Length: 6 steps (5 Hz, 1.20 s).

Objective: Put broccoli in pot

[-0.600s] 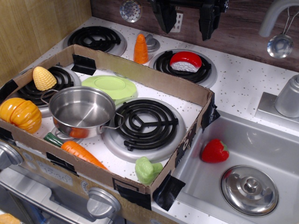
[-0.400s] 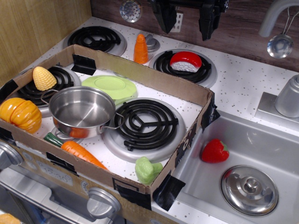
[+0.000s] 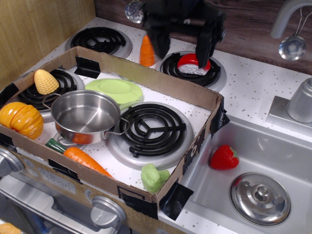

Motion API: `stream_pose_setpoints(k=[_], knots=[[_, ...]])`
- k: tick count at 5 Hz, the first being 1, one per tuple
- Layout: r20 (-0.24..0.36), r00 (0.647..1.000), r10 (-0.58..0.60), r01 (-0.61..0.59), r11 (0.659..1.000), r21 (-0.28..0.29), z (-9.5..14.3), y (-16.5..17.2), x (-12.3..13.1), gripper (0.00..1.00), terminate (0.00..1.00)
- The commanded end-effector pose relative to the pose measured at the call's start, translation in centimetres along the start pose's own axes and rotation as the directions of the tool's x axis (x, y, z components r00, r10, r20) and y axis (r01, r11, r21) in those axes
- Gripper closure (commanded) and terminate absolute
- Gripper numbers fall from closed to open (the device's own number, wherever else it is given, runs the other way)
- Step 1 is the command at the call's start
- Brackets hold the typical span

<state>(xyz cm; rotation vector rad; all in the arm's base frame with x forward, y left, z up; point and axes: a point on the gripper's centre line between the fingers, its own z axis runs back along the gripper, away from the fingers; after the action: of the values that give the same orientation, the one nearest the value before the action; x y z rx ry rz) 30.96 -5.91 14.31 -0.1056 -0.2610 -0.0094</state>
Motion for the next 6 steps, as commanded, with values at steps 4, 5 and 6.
stream_pose_setpoints(k=[4,5,6], knots=[[-0.030,0.989,0.143,-0.138,0.982,0.129,1.0,-0.1,-7.6,0.00,0.00],[-0.038,0.989,0.142,-0.136,0.982,0.129,0.0,0.8,-7.5,0.00,0.00],[-0.045,0.991,0.122,-0.115,0.983,0.145,-0.8,1.5,-7.4,0.00,0.00]])
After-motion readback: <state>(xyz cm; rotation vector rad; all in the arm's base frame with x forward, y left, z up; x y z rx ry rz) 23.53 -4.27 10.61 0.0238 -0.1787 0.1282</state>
